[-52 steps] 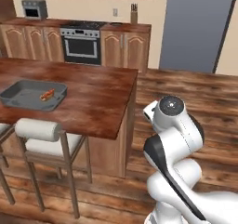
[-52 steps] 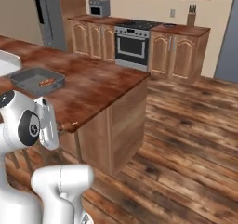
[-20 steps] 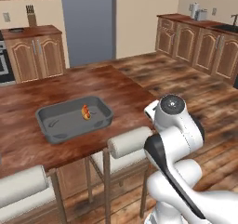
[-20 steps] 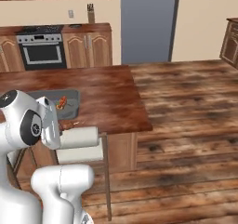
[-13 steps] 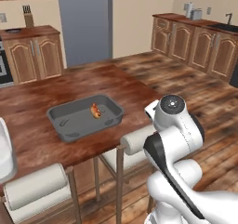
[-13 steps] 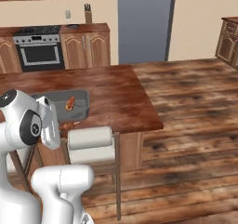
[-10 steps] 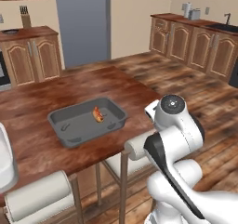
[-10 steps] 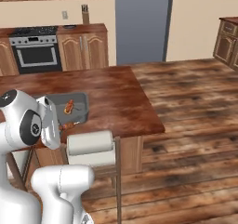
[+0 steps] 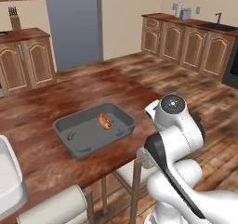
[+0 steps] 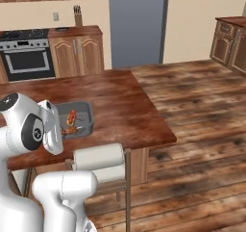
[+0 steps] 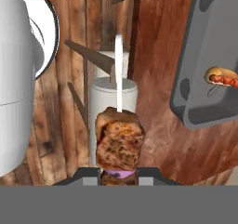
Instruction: Place the cold items (bell pepper and lemon) from the fridge in one tupperware on the dining counter. Place the warm items (kebab skewer and hot dog) in the stove area in another tupperware.
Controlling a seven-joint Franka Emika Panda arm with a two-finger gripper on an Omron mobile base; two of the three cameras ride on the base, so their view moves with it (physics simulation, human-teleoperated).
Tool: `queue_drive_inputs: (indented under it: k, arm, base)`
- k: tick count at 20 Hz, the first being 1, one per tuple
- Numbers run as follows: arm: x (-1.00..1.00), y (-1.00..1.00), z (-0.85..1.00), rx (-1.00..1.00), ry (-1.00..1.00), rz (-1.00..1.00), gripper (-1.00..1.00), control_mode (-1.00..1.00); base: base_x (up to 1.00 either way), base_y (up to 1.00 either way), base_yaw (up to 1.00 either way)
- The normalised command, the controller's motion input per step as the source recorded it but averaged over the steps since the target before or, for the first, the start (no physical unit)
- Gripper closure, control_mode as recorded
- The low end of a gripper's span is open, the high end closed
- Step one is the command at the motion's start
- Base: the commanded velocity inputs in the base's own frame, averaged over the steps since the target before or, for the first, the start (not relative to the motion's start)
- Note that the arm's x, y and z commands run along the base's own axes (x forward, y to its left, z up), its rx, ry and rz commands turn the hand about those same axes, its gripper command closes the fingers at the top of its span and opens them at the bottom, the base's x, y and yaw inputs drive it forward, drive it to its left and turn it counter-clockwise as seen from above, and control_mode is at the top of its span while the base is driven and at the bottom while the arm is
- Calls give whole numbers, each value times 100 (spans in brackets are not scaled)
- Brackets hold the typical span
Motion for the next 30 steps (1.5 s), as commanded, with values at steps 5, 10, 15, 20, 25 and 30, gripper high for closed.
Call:
queue_drive_inputs:
  k: [5,10,15,20,25,30]
  arm:
    - [0,0,0,0,0,0,100,100]
    - [0,0,0,0,0,0,100,100]
    - [20,52,22,1,-20,-7,100,-100]
    - [54,100,40,2,-19,2,100,-100]
    - [78,74,36,0,39,29,100,-100]
    - [85,55,0,0,46,35,100,-100]
  base:
    - [26,49,-17]
    - [23,59,-18]
    - [13,29,-6]
    - [0,0,0]
    - [0,0,0]
    - [0,0,0]
